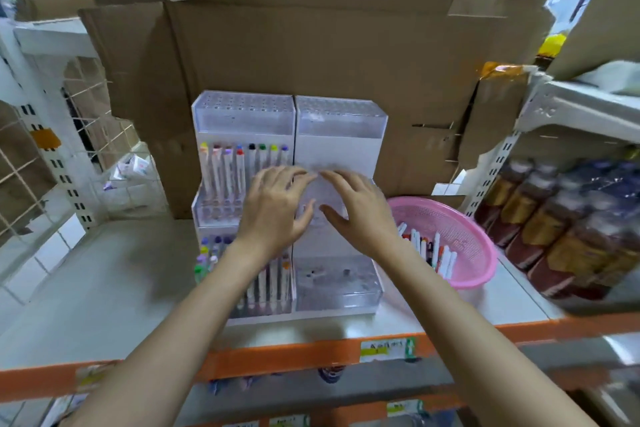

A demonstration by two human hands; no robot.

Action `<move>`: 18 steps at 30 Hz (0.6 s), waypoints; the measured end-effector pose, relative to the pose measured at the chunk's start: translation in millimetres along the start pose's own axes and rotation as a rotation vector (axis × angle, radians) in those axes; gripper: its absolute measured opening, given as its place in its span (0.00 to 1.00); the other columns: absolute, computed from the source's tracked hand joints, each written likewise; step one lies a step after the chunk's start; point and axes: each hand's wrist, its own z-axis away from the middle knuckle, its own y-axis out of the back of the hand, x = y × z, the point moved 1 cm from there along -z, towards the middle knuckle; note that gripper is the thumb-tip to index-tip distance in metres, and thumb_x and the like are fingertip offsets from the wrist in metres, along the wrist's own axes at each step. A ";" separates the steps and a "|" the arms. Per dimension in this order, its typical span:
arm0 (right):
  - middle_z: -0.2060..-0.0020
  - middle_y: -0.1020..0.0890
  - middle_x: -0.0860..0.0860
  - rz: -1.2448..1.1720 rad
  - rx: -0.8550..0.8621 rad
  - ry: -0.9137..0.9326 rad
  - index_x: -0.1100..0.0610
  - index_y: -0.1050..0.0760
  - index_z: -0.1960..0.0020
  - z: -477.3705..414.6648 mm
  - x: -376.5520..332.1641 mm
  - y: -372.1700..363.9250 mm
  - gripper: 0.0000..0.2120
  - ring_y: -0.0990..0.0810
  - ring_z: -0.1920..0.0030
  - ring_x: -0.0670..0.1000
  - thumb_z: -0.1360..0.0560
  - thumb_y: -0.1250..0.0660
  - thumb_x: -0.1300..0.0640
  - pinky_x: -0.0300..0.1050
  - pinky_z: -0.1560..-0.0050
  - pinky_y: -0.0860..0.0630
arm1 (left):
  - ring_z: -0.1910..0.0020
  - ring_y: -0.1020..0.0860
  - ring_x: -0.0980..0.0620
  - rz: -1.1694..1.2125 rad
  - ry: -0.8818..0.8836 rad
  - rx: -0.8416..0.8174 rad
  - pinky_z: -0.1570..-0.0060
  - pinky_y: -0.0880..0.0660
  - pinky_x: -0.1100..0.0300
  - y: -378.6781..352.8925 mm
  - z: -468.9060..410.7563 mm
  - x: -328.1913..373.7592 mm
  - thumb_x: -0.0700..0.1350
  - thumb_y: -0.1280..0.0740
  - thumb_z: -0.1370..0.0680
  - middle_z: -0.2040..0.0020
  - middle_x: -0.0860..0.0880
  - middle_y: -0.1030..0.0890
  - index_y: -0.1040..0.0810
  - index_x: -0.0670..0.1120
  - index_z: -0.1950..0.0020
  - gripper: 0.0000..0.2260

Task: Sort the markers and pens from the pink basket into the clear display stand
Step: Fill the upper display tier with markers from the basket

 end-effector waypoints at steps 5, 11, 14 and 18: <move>0.40 0.22 0.54 0.013 0.018 -0.036 0.56 0.28 0.33 39.1 56.8 28.0 0.24 0.24 0.41 0.57 0.28 0.30 0.54 0.51 0.44 0.25 | 0.47 0.21 0.46 0.033 -0.029 -0.092 0.46 0.29 0.53 -38.3 -14.0 62.4 0.55 0.41 0.27 0.45 0.48 0.20 0.22 0.46 0.40 0.20; 0.40 0.24 0.52 -0.007 -0.092 -0.233 0.53 0.30 0.32 95.5 129.6 43.7 0.22 0.25 0.43 0.57 0.25 0.34 0.56 0.54 0.49 0.24 | 0.49 0.23 0.46 0.103 -0.190 -0.069 0.47 0.28 0.53 -85.5 -29.9 143.1 0.51 0.42 0.29 0.49 0.48 0.20 0.20 0.46 0.49 0.16; 0.41 0.24 0.54 -0.029 -0.184 -0.301 0.55 0.31 0.32 113.5 154.2 37.6 0.20 0.26 0.43 0.57 0.24 0.36 0.57 0.54 0.47 0.26 | 0.50 0.23 0.46 0.029 -0.249 -0.134 0.46 0.33 0.53 -116.6 -34.5 161.7 0.45 0.34 0.31 0.52 0.48 0.21 0.21 0.46 0.52 0.10; 0.41 0.25 0.56 -0.008 -0.328 -0.375 0.57 0.31 0.34 114.1 174.0 29.4 0.18 0.26 0.43 0.59 0.24 0.37 0.58 0.51 0.50 0.27 | 0.46 0.25 0.43 0.013 -0.114 -0.500 0.49 0.29 0.51 -143.8 -41.7 174.2 0.40 0.34 0.29 0.48 0.45 0.22 0.22 0.45 0.44 0.14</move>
